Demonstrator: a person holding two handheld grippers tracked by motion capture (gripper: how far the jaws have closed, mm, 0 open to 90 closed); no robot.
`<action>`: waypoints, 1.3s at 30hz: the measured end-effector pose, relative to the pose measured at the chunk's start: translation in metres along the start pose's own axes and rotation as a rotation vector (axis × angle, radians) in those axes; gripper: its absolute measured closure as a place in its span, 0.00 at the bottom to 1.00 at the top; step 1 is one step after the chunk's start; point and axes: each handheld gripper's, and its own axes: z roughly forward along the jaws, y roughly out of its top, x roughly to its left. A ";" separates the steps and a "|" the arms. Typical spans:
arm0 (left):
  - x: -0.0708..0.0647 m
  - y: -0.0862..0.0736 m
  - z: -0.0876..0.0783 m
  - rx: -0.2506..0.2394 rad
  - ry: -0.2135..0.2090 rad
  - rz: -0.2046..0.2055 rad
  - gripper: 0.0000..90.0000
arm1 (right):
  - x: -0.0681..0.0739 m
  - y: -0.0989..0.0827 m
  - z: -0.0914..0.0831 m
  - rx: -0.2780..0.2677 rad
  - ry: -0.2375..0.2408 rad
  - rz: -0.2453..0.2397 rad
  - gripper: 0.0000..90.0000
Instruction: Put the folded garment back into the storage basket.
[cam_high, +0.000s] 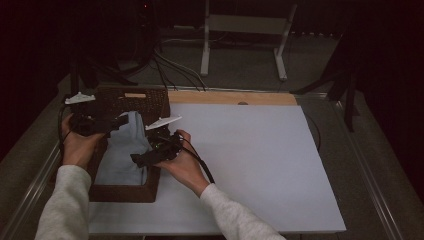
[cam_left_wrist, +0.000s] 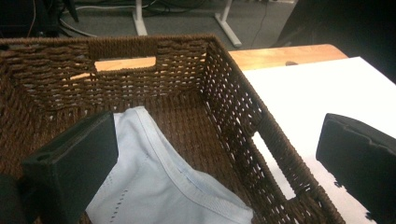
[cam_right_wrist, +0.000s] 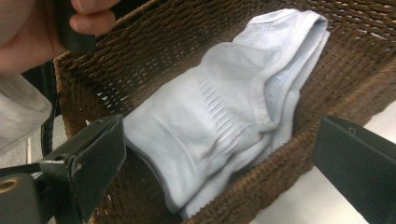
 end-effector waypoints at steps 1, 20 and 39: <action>0.000 -0.001 0.001 0.003 0.001 0.003 0.00 | -0.001 0.000 -0.001 -0.001 -0.003 -0.002 0.04; -0.022 -0.012 0.006 0.014 0.005 0.035 0.00 | -0.027 -0.007 -0.022 -0.019 -0.058 0.009 0.02; -0.045 -0.034 0.009 0.020 -0.005 0.072 0.00 | -0.056 -0.024 -0.045 -0.030 -0.109 0.037 0.02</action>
